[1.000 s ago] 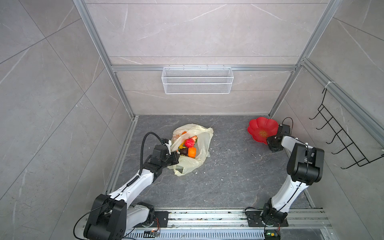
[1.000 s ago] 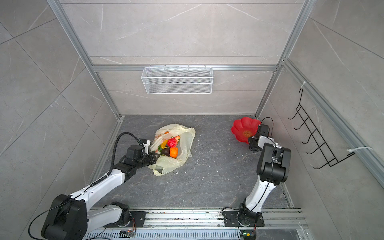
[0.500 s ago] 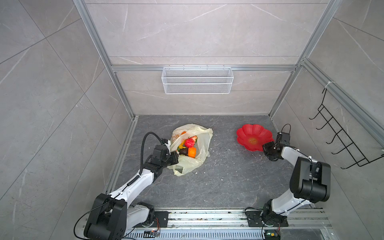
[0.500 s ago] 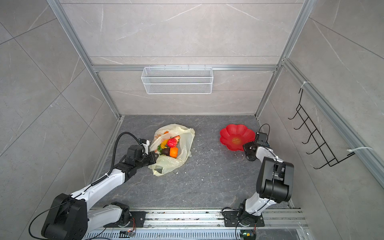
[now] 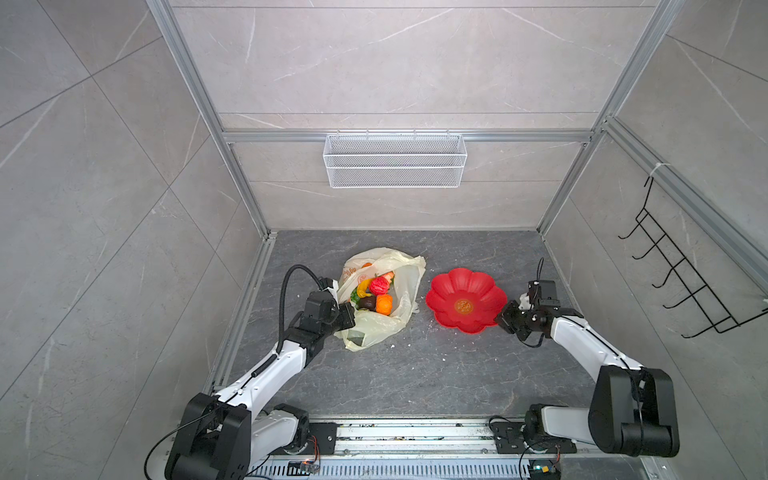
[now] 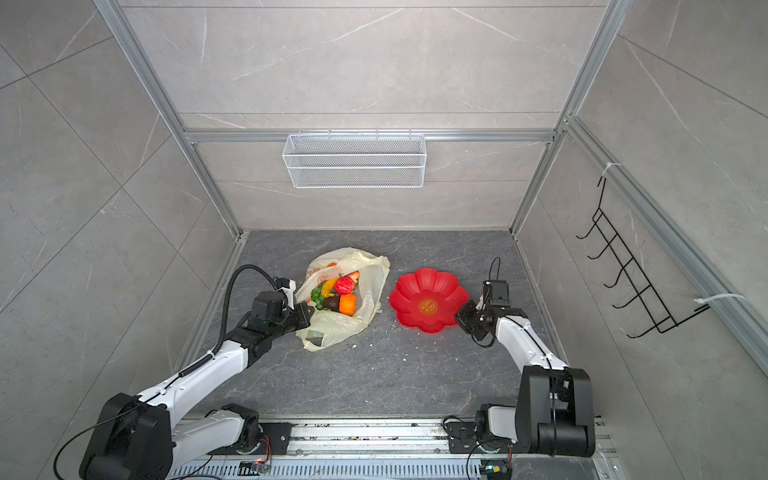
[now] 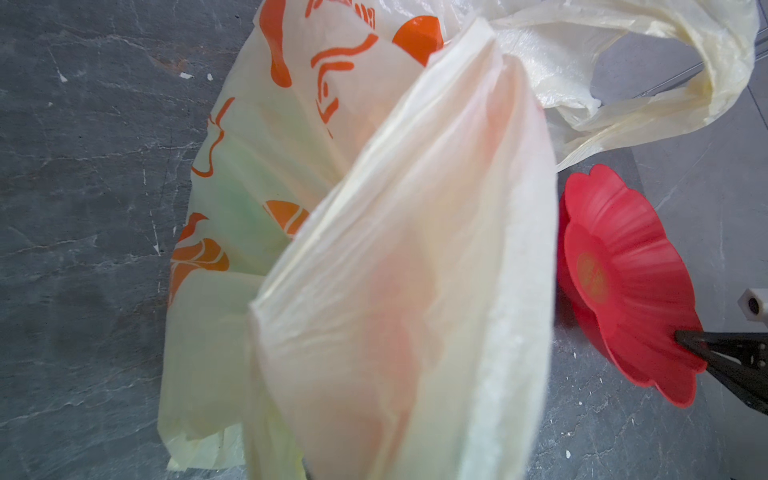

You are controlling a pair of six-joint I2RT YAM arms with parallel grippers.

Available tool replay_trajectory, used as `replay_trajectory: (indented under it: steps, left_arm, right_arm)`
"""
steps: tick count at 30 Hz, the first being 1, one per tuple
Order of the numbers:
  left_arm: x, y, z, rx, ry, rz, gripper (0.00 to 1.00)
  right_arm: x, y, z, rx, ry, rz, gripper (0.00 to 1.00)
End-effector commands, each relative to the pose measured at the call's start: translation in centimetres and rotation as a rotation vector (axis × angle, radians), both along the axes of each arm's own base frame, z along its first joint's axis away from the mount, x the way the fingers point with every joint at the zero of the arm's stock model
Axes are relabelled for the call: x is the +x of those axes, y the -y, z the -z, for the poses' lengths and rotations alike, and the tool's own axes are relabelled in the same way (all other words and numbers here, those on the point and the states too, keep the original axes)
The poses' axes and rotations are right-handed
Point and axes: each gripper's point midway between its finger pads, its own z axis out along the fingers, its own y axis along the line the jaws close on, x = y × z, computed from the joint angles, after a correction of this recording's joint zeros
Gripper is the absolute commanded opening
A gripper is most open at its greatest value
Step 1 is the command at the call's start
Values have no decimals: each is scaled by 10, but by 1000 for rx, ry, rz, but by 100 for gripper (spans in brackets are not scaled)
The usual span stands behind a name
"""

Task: Take the fake fruits out of the plastic bag
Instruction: 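Drag the red plate with the right gripper next to the bag, then release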

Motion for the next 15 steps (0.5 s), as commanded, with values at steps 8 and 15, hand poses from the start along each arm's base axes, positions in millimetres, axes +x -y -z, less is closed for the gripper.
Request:
replay_trajectory:
  steps: [8,15]
  left_arm:
    - [4,-12,-11,58,65,-38,0]
    - [6,-13,-6,70,59,-44,0]
  right_arm:
    - [-67,-41,5,57,-37,-177,6]
    - [-91,-51,10,93,-19,-202,6]
